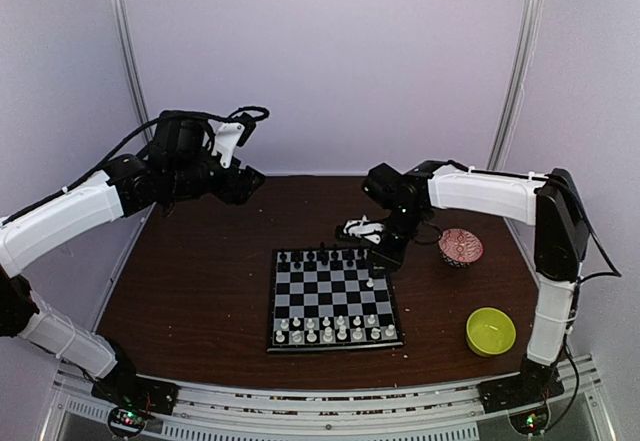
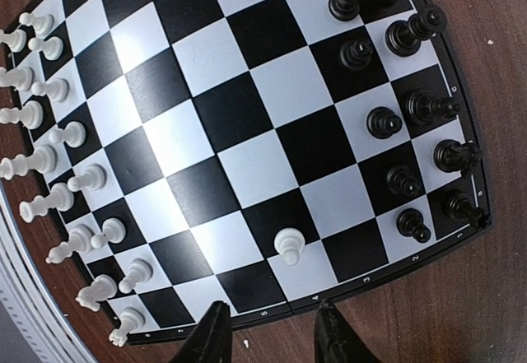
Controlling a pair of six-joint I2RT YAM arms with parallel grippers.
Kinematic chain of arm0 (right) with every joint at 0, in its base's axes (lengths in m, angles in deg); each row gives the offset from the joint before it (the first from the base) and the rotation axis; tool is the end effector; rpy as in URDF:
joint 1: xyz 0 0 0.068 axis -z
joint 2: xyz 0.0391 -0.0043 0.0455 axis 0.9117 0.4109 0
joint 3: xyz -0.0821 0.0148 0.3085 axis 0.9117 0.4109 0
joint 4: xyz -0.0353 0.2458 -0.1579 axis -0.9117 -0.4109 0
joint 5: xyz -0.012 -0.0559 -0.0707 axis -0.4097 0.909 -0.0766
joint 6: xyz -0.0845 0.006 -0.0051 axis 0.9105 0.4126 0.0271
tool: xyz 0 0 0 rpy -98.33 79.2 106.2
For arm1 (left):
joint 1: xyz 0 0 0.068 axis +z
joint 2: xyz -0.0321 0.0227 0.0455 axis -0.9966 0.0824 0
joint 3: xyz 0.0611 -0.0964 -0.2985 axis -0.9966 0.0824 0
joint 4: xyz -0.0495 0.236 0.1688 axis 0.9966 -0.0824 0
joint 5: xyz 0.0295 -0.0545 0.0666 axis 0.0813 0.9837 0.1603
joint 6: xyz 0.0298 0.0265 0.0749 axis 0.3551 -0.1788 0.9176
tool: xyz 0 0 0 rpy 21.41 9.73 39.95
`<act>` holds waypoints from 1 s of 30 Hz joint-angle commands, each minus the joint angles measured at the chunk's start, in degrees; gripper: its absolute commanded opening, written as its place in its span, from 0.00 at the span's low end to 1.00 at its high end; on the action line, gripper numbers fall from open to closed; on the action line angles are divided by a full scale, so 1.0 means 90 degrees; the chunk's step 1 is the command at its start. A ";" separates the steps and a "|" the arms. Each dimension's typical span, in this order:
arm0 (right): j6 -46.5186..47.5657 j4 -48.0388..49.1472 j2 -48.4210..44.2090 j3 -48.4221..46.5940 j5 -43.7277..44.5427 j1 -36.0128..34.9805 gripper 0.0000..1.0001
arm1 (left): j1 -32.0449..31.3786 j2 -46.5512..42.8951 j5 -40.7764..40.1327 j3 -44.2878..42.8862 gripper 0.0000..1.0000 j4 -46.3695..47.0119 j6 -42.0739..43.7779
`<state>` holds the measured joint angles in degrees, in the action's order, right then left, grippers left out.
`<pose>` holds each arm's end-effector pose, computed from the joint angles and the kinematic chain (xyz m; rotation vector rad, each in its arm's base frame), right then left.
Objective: Set up the chess pieces on the board
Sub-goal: Pick up the pawn from the chessboard.
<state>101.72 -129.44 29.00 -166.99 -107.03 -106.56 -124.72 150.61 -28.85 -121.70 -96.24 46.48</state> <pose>0.3202 0.3080 0.2228 -1.6668 2.3913 0.5138 0.2915 -0.2279 0.3896 0.5691 1.9545 -0.3352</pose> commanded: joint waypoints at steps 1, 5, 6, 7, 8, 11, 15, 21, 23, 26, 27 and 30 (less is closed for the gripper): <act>-0.0195 0.0160 0.0385 -0.0196 0.0371 -0.0036 0.34 | -0.0002 0.0051 0.0081 -0.0109 0.68 0.0191 0.0063; -0.0252 0.0206 0.0601 -0.0259 0.0400 -0.0035 0.34 | -0.0002 0.0038 0.0071 -0.0107 0.68 0.0191 0.0041; -0.0277 0.0222 0.0653 -0.0273 0.0431 -0.0034 0.34 | -0.0002 0.0034 0.0070 -0.0105 0.68 0.0191 0.0043; -0.0290 0.0233 0.0699 -0.0285 0.0468 -0.0035 0.34 | -0.0002 0.0030 0.0070 -0.0109 0.68 0.0191 0.0048; -0.0306 0.0242 0.0737 -0.0290 0.0505 -0.0035 0.34 | -0.0002 0.0032 0.0064 -0.0105 0.68 0.0191 0.0051; -0.0327 0.0256 0.0840 -0.0324 0.0538 -0.0035 0.34 | -0.0005 0.0037 0.0070 -0.0111 0.68 0.0192 0.0052; -0.0327 0.0245 0.0949 -0.0375 0.0496 -0.0035 0.31 | -0.0002 0.0037 0.0078 -0.0115 0.68 0.0182 0.0052; -0.0313 0.0197 0.1025 -0.0418 0.0414 -0.0035 0.20 | -0.0003 0.0042 0.0099 -0.0115 0.68 0.0182 0.0058; -0.0294 0.0181 0.1026 -0.0426 0.0375 -0.0037 0.15 | -0.0002 0.0046 0.0109 -0.0115 0.68 0.0182 0.0058; -0.0283 0.0136 0.1028 -0.0418 0.0338 -0.0035 0.11 | -0.0007 0.0060 0.0119 -0.0115 0.68 0.0174 0.0058; -0.0283 0.0132 0.1021 -0.0410 0.0330 -0.0035 0.10 | -0.0003 0.0061 0.0126 -0.0122 0.68 0.0172 0.0051; -0.0266 0.0069 0.0931 -0.0358 0.0303 -0.0035 0.08 | -0.0003 0.0062 0.0129 -0.0125 0.68 0.0172 0.0045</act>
<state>99.01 -127.64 37.24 -169.33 -103.84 -106.76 -124.72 150.61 -28.42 -121.73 -96.24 46.48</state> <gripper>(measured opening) 0.089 0.679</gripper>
